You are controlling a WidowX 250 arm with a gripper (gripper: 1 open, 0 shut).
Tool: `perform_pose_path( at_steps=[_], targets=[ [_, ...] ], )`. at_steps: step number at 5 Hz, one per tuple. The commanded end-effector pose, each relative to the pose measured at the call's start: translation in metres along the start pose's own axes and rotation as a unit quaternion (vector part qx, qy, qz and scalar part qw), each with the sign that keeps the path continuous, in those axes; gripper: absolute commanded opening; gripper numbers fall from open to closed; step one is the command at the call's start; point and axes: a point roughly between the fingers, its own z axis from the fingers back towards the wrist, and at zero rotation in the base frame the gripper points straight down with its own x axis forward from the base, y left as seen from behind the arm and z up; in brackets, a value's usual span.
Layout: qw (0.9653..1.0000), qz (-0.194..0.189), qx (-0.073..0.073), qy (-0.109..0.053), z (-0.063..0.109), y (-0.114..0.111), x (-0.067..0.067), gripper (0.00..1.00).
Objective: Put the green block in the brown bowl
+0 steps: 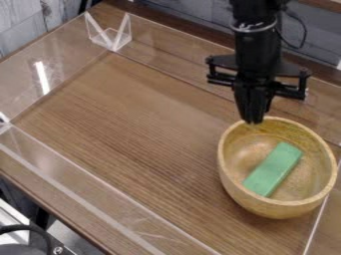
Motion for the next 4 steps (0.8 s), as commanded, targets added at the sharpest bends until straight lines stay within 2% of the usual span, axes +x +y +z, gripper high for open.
perform_pose_path(
  at_steps=[1, 4],
  targets=[
    [0.9993, -0.005, -0.003, -0.037, 0.021, -0.0013, 0.0119, 0.0],
    [0.999, -0.009, 0.002, -0.044, 0.0268, 0.0031, 0.0193, 0.0]
  ],
)
